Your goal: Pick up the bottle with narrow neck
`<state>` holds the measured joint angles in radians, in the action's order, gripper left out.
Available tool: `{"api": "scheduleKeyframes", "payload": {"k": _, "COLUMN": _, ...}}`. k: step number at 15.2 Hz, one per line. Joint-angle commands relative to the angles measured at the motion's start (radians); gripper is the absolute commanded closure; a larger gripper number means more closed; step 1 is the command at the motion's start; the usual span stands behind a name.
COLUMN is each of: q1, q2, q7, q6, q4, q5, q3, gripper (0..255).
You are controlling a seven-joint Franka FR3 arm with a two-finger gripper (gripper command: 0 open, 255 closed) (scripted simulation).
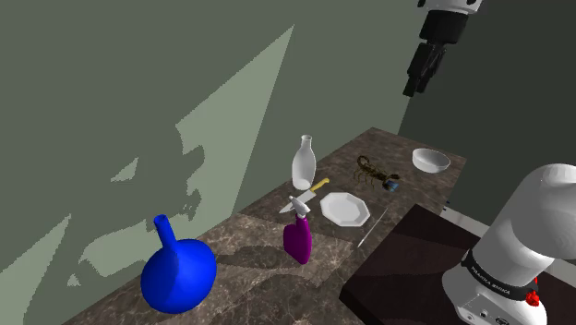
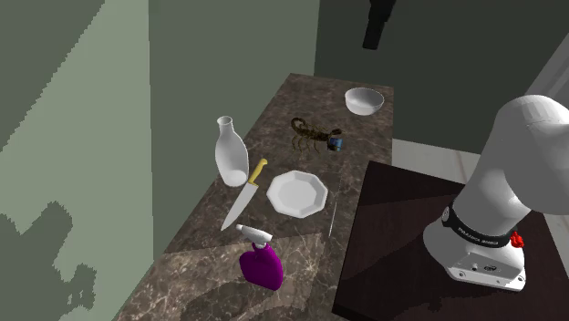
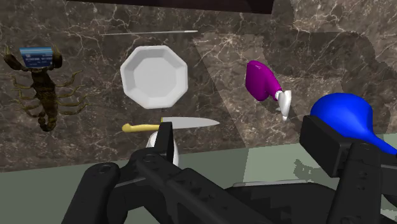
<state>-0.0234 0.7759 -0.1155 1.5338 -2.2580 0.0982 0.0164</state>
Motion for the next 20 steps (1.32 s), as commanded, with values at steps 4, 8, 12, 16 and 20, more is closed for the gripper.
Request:
{"api": "scheduleKeyframes", "payload": {"k": 4, "q1": -0.001, "q2": -0.085, "q7": -0.016, "q6": 0.084, "q4": -0.007, "q5": -0.009, "q3": 0.001, "gripper": 0}}
{"api": "scheduleKeyframes", "payload": {"k": 8, "q1": -0.002, "q2": -0.21, "q7": -0.035, "q6": 0.189, "q4": 0.002, "q5": -0.019, "q3": 0.003, "gripper": 0}}
{"api": "scheduleKeyframes", "payload": {"k": 12, "q1": -0.003, "q2": -0.345, "q7": -0.052, "q6": 0.283, "q4": 0.032, "q5": -0.029, "q3": 0.006, "gripper": 0}}
{"api": "scheduleKeyframes", "payload": {"k": 16, "q1": -0.004, "q2": -0.488, "q7": -0.066, "q6": 0.364, "q4": 0.083, "q5": -0.038, "q3": 0.008, "gripper": 0}}
{"api": "scheduleKeyframes", "payload": {"k": 20, "q1": -0.006, "q2": -0.636, "q7": -0.077, "q6": 0.43, "q4": 0.155, "q5": -0.046, "q3": 0.01, "gripper": 0}}
